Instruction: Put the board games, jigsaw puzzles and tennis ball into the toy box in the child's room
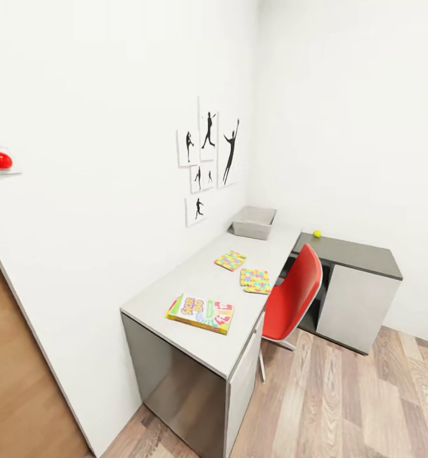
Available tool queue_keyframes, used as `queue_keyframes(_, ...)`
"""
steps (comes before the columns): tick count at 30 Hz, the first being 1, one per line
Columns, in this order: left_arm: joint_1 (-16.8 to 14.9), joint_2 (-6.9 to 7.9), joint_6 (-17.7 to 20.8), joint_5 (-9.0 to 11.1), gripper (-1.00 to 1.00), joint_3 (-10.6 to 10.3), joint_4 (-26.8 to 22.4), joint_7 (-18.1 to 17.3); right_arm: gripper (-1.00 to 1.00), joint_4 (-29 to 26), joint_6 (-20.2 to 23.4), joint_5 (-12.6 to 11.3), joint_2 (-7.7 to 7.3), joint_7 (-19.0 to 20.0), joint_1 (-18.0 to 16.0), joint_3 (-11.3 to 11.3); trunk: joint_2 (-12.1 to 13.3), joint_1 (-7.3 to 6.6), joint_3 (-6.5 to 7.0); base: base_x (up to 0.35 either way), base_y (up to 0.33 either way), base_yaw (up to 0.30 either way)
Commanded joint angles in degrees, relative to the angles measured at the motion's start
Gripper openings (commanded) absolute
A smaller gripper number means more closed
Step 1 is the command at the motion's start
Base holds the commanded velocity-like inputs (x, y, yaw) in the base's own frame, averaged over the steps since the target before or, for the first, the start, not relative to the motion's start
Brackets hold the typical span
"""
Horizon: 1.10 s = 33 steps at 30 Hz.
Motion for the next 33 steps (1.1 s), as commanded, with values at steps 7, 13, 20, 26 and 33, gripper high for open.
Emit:
queue_keyframes(7, -0.1, 0.22, -0.2, -0.1, 1.0, -0.1, -0.2, 0.0, 1.0, 0.0, 0.0, -0.1, -0.15, 0.0, 0.0, -0.9, 2.8, -1.54, 1.21, 0.0, 0.0, -0.279)
queue_keyframes(13, -0.1, 0.33, -0.2, -0.1, 1.0, -0.1, -0.3, 0.0, 1.0, 0.0, 0.0, -0.1, -0.17, 0.0, 0.0, -1.0, 5.2, -2.86, 2.29, 0.0, 0.0, -0.279)
queue_keyframes(20, -0.1, 0.28, -0.2, -0.1, 1.0, -0.1, -0.3, 0.1, 1.0, 0.0, 0.0, -0.1, -0.18, 0.0, 0.0, -1.0, 8.0, -4.4, 3.55, 0.0, 0.0, -0.279)
queue_keyframes(26, -0.1, 0.26, -0.2, -0.1, 1.0, -0.1, -0.3, 0.1, 1.0, 0.0, 0.0, -0.1, -0.17, 0.0, 0.0, -1.0, 10.4, -5.72, 4.62, -0.034, -0.032, -0.279)
queue_keyframes(33, -0.1, 0.16, -0.2, -0.1, 1.0, -0.2, -0.3, 0.1, 1.0, 0.0, -0.1, -0.1, -0.17, 0.0, 0.0, -1.0, 13.2, -7.25, 5.88, -0.194, -0.185, -0.279)
